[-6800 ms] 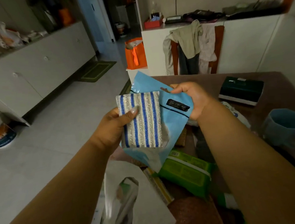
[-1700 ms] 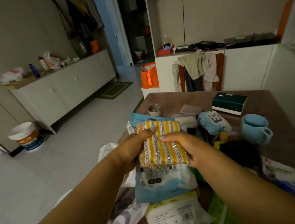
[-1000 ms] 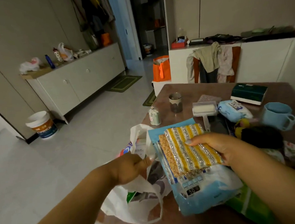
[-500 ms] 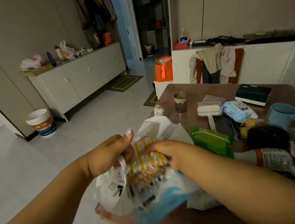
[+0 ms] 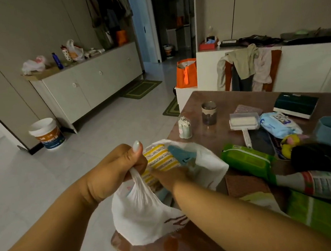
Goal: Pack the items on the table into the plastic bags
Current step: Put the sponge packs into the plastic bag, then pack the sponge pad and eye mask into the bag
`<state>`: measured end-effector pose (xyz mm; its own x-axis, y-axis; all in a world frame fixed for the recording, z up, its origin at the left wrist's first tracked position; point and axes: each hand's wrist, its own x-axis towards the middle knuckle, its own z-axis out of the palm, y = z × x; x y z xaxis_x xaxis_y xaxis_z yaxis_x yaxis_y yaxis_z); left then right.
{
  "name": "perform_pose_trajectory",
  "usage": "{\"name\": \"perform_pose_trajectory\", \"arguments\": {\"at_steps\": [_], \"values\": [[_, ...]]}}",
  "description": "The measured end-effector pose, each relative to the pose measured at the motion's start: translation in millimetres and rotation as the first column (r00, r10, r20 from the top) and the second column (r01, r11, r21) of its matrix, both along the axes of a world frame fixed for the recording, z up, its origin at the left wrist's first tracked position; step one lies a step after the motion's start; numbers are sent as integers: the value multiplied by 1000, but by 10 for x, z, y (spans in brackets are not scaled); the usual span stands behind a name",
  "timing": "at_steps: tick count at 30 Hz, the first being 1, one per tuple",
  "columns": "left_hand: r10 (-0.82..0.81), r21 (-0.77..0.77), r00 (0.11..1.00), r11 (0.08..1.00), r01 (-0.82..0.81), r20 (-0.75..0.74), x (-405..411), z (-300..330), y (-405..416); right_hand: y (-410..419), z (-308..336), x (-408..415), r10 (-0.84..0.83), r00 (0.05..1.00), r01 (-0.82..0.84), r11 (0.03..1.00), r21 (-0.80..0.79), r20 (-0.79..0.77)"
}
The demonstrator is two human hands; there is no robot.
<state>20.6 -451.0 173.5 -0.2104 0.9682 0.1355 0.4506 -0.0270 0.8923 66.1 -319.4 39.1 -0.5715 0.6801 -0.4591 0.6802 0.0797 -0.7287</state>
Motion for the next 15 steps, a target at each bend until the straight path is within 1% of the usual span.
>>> {"name": "perform_pose_trajectory", "arguments": {"at_steps": [1,2,3,4,5,6,7,8,9,10,12,13,14,15], "values": [[24,10,1000,1000,-24,-10,-24,3,-5,33,74,102,-134,991,134,991,18,-19],[37,22,999,999,-37,-18,-40,9,-12,78,112,191,-237,969,243,966,83,-76],[40,39,999,999,-39,-26,-53,15,-16,105,176,299,-272,950,302,926,227,-153],[36,53,999,998,-34,-24,-59,24,-18,128,196,309,-228,949,299,868,397,-216],[34,62,999,998,-32,-22,-66,32,-14,145,261,298,-85,967,208,803,558,-239],[34,67,999,997,-32,-18,-71,36,-4,139,278,239,105,982,30,736,677,-158],[34,70,999,997,-32,-16,-78,34,9,102,308,174,274,962,-179,662,727,-12],[32,72,999,997,-31,-17,-82,30,20,63,283,76,399,909,-355,594,722,119],[29,69,999,997,-28,-19,-89,19,32,10,276,29,495,842,-493,540,682,216],[30,62,999,998,-29,-15,-97,1,39,-41,260,1,563,781,-587,513,626,271],[39,49,999,998,-39,4,-111,-33,30,-143,339,21,661,680,-693,438,572,317],[45,50,999,998,-45,4,-116,-45,24,-180,399,40,706,630,-745,432,508,324],[57,56,998,997,-56,-10,-121,-53,18,-187,432,37,745,606,-774,471,423,279],[70,69,997,995,-68,-29,-130,-57,14,-199,491,47,757,617,-771,525,362,217]]}}
